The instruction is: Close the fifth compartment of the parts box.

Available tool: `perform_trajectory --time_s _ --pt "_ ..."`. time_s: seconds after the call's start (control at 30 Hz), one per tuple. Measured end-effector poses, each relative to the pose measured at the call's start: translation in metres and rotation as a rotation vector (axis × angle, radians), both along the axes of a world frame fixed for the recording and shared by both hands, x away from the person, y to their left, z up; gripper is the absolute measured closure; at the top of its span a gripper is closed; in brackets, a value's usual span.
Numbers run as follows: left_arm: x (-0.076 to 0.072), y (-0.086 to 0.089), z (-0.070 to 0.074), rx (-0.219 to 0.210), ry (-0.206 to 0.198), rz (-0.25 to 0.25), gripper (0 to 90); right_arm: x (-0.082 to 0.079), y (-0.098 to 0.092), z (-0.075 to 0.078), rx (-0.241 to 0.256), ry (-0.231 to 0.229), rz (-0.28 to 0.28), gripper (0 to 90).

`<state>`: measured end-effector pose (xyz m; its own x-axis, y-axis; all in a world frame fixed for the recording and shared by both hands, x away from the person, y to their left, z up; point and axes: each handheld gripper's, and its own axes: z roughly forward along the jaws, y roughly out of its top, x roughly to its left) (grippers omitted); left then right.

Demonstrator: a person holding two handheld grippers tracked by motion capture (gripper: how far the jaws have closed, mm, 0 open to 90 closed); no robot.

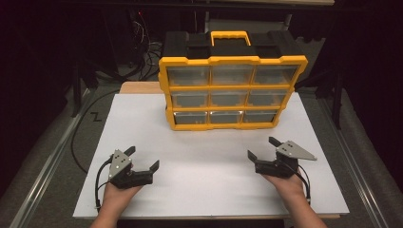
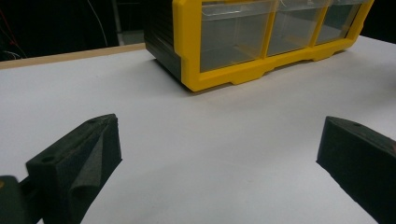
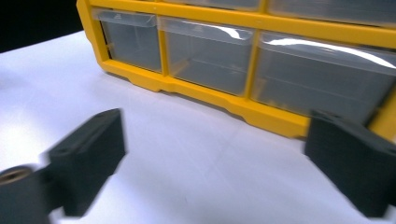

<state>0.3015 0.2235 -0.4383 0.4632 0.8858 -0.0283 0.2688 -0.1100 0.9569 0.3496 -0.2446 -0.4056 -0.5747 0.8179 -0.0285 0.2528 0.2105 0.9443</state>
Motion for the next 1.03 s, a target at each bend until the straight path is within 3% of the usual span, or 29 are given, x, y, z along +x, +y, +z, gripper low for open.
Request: perform_trajectory --time_s 0.13,0.27,0.4,0.5,0.57,0.6,0.7,1.03 --pt "-0.001 0.000 -0.001 0.005 0.008 -0.003 0.5 -0.011 -0.017 -0.002 -0.002 -0.015 -0.017 1.1" --pt "-0.004 0.003 -0.001 -0.004 0.010 0.009 0.5 -0.024 -0.050 -0.007 0.016 -0.031 -0.066 1.0" --pt "-0.003 0.002 -0.001 -0.003 0.010 0.012 0.4 -0.027 -0.061 -0.011 0.029 -0.025 -0.088 1.0" --pt "-0.002 -0.001 -0.002 0.002 0.017 0.007 0.4 -0.025 -0.057 -0.009 0.056 -0.031 -0.104 1.0" --pt "-0.003 -0.002 -0.001 0.004 0.016 0.005 0.3 -0.025 -0.049 -0.007 0.063 -0.046 -0.084 1.0" --pt "-0.004 -0.002 -0.001 0.003 0.013 0.006 0.3 -0.026 -0.040 -0.007 0.022 -0.058 -0.053 1.0" --pt "-0.005 0.000 0.000 0.003 0.013 0.009 0.3 -0.028 -0.035 -0.008 0.000 -0.061 -0.035 1.0" --pt "-0.006 0.002 0.001 -0.005 0.002 0.009 0.3 -0.030 -0.040 -0.009 0.007 -0.050 -0.072 1.0"
